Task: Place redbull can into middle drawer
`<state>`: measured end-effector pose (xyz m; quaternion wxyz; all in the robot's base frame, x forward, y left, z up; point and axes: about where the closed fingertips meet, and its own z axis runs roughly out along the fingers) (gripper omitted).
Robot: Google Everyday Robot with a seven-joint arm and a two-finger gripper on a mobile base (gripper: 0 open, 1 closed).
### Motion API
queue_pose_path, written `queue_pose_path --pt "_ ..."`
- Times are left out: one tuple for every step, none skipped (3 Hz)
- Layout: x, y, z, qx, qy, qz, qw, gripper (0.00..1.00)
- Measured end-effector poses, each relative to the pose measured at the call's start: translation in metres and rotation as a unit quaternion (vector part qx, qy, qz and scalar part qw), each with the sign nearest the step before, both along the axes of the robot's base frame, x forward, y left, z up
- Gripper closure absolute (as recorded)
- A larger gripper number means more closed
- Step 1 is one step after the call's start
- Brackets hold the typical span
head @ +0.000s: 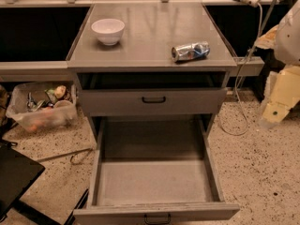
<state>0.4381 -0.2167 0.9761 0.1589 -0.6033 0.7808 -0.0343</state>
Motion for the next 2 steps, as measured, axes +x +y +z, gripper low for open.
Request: queue_pose_path --pt "0.0 0.0 0.0 0.0 0.0 0.0 1.0 0.0" --pt "0.024 0.006 -0.004 0.001 -0.009 0.013 0.9999 0.0"
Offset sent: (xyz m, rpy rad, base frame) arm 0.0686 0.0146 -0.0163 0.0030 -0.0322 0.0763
